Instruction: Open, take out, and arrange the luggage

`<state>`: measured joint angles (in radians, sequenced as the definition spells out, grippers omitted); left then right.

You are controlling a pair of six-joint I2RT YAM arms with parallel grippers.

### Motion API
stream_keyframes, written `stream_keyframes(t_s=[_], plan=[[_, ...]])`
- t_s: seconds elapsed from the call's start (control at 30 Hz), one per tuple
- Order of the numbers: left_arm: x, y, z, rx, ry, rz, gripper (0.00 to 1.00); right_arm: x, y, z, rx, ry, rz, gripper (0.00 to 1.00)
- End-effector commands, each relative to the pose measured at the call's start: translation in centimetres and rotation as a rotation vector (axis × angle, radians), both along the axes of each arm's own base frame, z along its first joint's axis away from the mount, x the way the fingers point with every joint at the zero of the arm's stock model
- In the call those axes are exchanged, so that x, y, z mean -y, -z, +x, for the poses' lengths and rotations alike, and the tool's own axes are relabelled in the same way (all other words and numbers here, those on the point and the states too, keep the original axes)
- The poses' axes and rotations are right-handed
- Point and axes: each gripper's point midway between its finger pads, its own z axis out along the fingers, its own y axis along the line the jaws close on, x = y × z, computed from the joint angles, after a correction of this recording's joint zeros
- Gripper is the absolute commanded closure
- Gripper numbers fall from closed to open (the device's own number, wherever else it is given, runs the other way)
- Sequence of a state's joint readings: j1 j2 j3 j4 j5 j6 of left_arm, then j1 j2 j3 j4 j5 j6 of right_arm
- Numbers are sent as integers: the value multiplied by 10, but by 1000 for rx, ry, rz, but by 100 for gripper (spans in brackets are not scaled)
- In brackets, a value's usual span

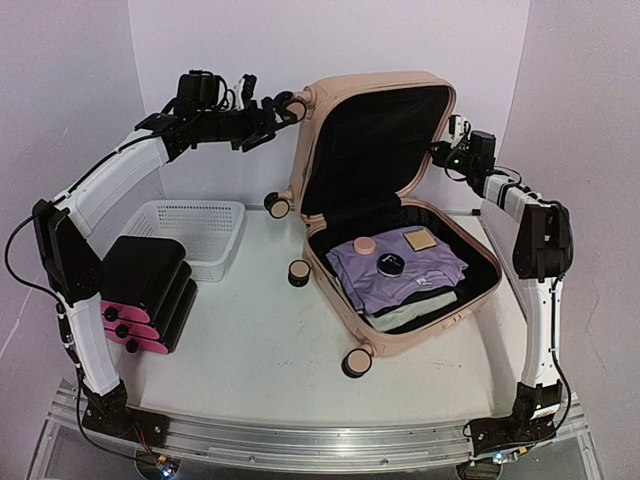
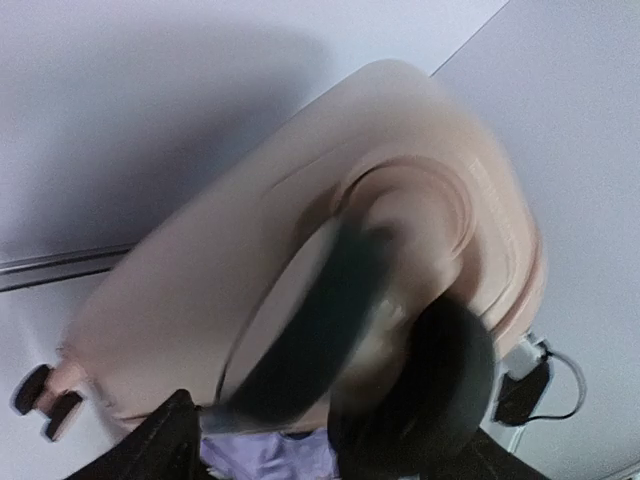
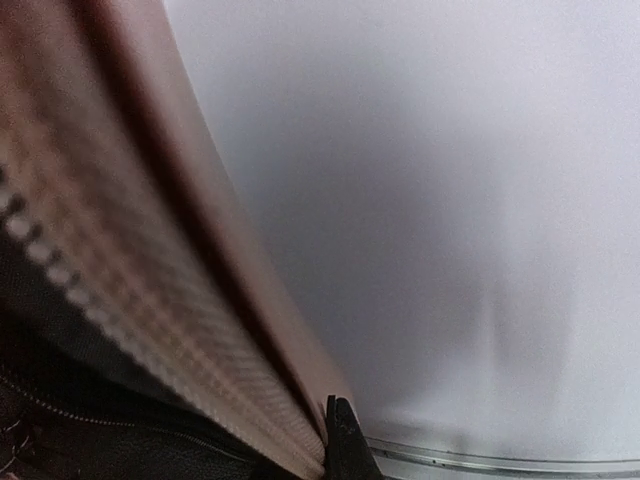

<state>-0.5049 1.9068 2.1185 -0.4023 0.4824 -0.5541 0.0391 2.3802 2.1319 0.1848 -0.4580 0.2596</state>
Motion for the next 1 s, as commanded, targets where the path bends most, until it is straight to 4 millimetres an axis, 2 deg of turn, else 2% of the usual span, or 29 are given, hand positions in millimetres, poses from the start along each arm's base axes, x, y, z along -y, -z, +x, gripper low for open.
stream_keyframes(t_s=[0.0, 0.03, 0.07, 0.1, 0.13, 0.2, 0.3, 0.37, 0.5, 0.67, 0.73, 0.83, 0.97], plan=[[-63, 2, 3, 4, -196, 88, 6, 58, -66, -9, 5, 286, 5, 100], [-72, 7, 0, 4, -227, 111, 1, 67, -69, -7, -5, 316, 1, 100], [-80, 12, -2, 3, -257, 133, 1, 69, -65, -7, -37, 325, -1, 100], [-84, 23, -7, -8, -266, 157, 1, 86, -66, -5, -46, 355, 5, 100], [-88, 29, -11, -15, -274, 173, 1, 93, -67, -5, -48, 363, 8, 100], [-94, 42, -20, -44, -280, 189, 1, 99, -70, -4, -40, 370, -8, 100], [-83, 81, -34, -165, -231, 185, 5, 106, -75, -5, -26, 382, -33, 100], [-52, 115, -48, -218, -157, 225, 7, 110, -79, -4, -12, 377, -35, 100], [30, 187, -76, -350, 11, 241, 4, 122, -89, 0, 21, 391, -29, 100], [110, 240, -93, -438, 148, 237, 4, 141, -96, 4, 50, 417, -22, 100], [132, 256, -95, -468, 168, 244, 8, 146, -98, 6, 64, 406, -23, 100], [153, 275, -95, -504, 182, 245, 16, 151, -100, 9, 88, 396, -20, 100], [172, 288, -91, -522, 176, 238, 36, 160, -99, 13, 119, 405, -31, 100]])
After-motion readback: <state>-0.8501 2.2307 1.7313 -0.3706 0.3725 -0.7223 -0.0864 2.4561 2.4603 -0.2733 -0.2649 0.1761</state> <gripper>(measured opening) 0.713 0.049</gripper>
